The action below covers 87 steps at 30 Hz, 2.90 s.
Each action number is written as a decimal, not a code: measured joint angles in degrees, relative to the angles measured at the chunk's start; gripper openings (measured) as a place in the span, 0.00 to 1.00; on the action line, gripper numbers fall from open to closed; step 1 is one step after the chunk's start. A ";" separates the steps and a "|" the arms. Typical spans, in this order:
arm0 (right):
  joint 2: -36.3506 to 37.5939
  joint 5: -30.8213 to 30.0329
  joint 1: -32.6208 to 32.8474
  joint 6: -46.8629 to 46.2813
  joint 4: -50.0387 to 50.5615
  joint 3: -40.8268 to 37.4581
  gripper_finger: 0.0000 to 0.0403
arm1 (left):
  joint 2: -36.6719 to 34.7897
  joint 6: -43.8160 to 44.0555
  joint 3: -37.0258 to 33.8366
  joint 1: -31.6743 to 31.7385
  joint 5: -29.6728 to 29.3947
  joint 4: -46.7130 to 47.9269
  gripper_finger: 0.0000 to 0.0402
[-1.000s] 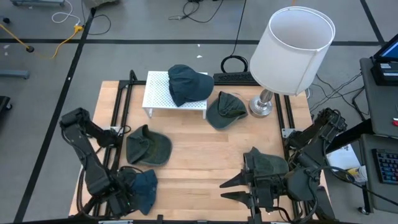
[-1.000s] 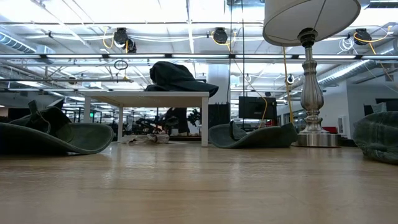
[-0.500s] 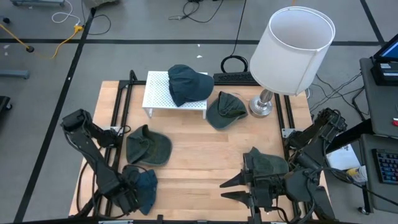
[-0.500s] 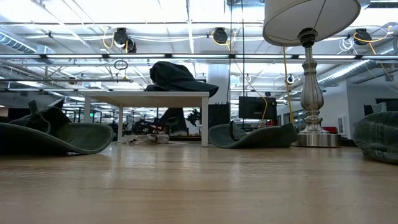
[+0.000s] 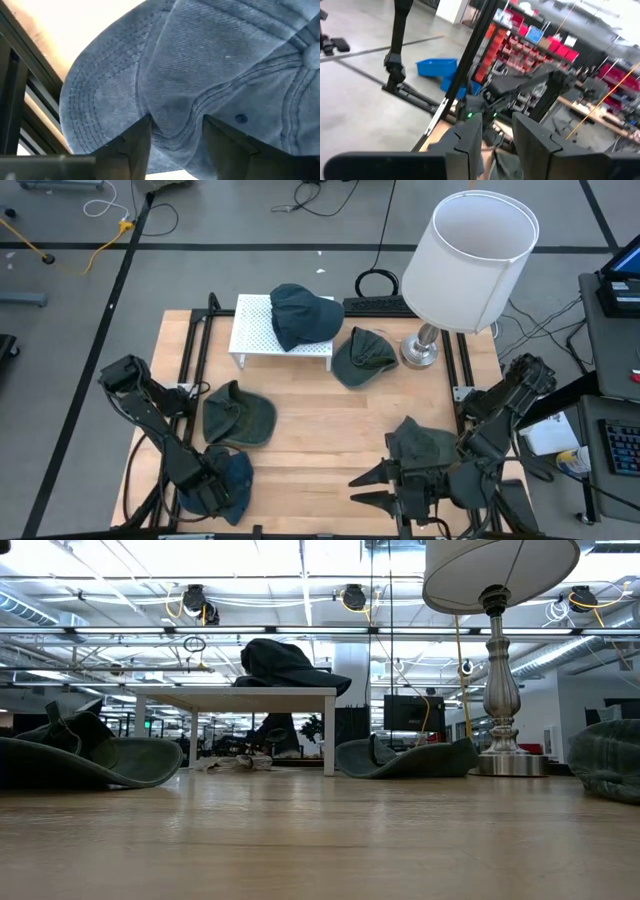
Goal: Pick & Place hat
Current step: Stack the blue cap on the blue cap on the shelf
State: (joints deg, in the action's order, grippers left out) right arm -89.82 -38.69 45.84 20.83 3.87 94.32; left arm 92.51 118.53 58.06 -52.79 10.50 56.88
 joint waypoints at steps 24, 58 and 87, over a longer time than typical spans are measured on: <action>0.00 -0.62 1.82 2.31 -7.00 -1.92 0.25 | -14.57 -8.89 2.12 2.55 -20.97 -0.55 0.01; 0.04 -4.44 -12.45 -48.95 -10.11 -1.92 0.53 | -46.30 -85.71 2.25 13.86 -23.18 -58.97 0.00; 3.44 17.89 -23.29 -33.00 -20.36 -1.86 0.53 | -21.09 -88.65 19.87 49.34 34.89 -79.61 0.00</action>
State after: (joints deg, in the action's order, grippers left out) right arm -86.39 -20.81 22.55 -12.17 -16.48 92.47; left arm 71.42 29.88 77.93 -3.45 45.39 -22.73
